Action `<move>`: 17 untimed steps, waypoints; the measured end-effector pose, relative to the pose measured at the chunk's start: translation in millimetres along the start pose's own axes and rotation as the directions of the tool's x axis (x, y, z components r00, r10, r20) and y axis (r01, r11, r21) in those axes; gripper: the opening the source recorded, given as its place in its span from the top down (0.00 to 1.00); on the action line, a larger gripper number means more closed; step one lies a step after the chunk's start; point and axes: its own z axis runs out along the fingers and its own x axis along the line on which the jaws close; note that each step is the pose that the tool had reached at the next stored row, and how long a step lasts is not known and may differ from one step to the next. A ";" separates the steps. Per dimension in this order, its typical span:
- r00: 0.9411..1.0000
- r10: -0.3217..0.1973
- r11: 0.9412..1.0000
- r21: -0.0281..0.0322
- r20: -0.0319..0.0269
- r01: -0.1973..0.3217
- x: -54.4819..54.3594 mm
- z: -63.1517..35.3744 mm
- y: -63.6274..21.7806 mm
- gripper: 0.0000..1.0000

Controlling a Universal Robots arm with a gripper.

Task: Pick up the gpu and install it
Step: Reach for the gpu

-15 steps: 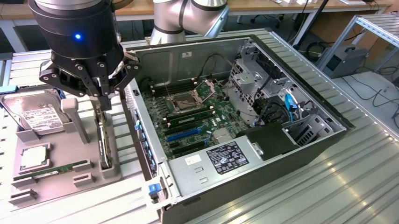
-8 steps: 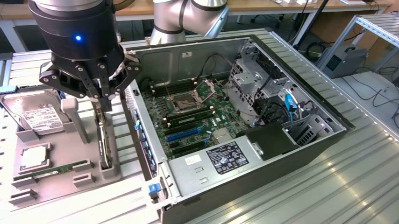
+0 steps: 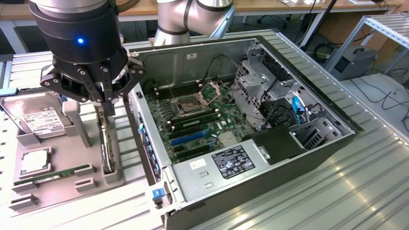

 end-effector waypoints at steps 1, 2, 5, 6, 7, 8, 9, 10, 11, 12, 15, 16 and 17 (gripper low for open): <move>1.000 0.000 1.000 0.000 0.000 0.000 0.0 0.0 -0.3 0.89; 1.000 0.000 1.000 0.000 0.000 0.000 0.0 0.0 -0.7 0.89; 1.000 0.000 1.000 0.000 0.000 0.000 -0.1 0.0 -1.5 0.89; 1.000 0.000 1.000 0.000 0.000 0.000 0.0 0.0 -1.6 0.89; 1.000 0.000 1.000 0.000 0.000 0.000 0.0 0.1 -1.6 0.89; 1.000 0.000 1.000 0.000 0.000 0.000 0.1 0.0 -1.7 0.89; 1.000 0.000 1.000 0.000 0.000 0.000 0.2 0.1 -1.6 0.89; 1.000 0.000 1.000 0.000 0.000 0.000 0.2 0.1 -1.6 0.89; 1.000 0.000 1.000 0.000 0.000 0.000 0.4 0.0 -1.5 0.89; 1.000 0.000 1.000 0.000 0.000 0.000 0.8 0.0 -1.5 0.89; 1.000 0.000 1.000 0.000 0.000 0.000 3.3 -0.1 -1.7 0.89; 1.000 0.000 1.000 0.000 0.000 0.000 4.1 -0.1 -1.7 0.89; 1.000 0.000 1.000 0.000 0.000 0.000 5.0 -0.1 -1.8 0.89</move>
